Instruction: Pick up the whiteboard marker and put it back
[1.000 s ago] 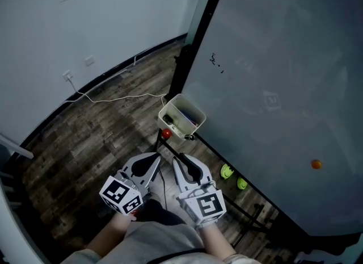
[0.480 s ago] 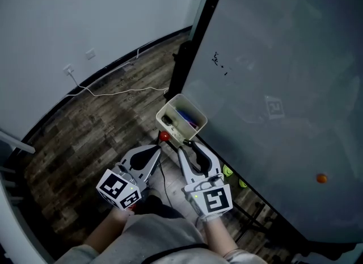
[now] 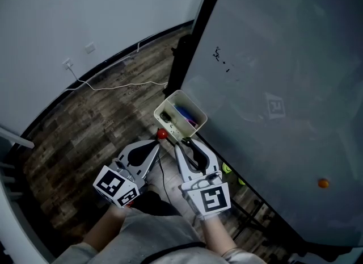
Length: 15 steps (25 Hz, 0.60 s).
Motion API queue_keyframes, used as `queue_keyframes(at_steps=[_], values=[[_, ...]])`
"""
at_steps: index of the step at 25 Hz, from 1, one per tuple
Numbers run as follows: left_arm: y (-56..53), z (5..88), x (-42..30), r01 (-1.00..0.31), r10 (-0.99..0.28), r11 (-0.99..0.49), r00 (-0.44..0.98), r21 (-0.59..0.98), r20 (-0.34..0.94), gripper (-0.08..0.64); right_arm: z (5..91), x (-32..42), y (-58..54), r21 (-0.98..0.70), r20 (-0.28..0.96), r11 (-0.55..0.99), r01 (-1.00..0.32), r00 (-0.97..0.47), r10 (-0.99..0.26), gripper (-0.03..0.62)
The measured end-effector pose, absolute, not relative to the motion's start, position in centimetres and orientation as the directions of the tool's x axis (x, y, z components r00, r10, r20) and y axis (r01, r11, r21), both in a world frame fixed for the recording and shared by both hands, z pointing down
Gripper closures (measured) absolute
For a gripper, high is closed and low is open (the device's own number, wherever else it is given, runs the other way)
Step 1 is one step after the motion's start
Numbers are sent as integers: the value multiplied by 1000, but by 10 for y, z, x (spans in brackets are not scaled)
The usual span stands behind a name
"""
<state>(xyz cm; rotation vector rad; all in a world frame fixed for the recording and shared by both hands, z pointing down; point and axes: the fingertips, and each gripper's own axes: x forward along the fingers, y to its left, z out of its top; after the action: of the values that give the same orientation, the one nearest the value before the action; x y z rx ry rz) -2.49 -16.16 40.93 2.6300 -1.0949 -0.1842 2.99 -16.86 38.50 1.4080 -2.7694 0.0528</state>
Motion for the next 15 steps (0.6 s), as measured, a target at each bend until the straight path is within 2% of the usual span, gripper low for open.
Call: queue_keyframes(at_steps=[15], values=[[-181, 401, -32, -629, -667, -706, 745, 324, -5, 549, 389, 31, -177, -22, 67, 543, -840, -543, -837, 512]])
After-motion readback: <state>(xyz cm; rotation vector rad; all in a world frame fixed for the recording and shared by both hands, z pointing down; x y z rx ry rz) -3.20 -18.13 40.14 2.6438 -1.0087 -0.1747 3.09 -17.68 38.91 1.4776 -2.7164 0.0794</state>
